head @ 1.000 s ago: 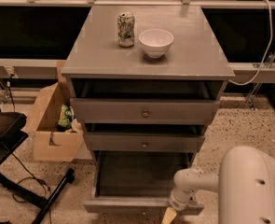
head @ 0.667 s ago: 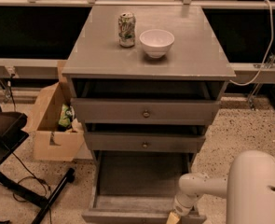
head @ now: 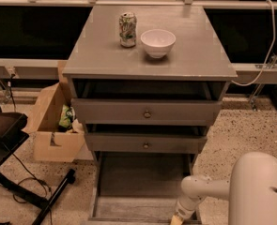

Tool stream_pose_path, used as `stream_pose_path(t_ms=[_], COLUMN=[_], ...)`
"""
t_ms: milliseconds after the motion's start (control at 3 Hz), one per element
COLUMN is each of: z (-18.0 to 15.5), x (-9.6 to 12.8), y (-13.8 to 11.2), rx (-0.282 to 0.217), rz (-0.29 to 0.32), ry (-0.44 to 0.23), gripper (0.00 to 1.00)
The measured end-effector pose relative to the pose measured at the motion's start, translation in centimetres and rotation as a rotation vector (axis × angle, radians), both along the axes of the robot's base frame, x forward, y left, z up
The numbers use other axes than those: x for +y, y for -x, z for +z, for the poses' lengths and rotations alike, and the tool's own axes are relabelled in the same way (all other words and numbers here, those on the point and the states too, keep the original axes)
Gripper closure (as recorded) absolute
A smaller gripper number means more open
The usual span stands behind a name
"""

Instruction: Open bottom drawer

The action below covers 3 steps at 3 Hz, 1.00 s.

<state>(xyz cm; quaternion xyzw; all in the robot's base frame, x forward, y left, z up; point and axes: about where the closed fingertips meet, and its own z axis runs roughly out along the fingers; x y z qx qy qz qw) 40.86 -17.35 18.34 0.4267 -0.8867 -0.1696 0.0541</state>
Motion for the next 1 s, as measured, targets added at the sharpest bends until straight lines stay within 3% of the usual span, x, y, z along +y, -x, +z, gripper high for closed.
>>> stream_pose_path(t_ms=[667, 1000], z=[-0.12, -0.25], x=[0.06, 0.12], y=[0.19, 0.38], rx=[0.003, 0.007], rz=[0.001, 0.002], ry=[-0.001, -0.002], gripper=[0.16, 0.00])
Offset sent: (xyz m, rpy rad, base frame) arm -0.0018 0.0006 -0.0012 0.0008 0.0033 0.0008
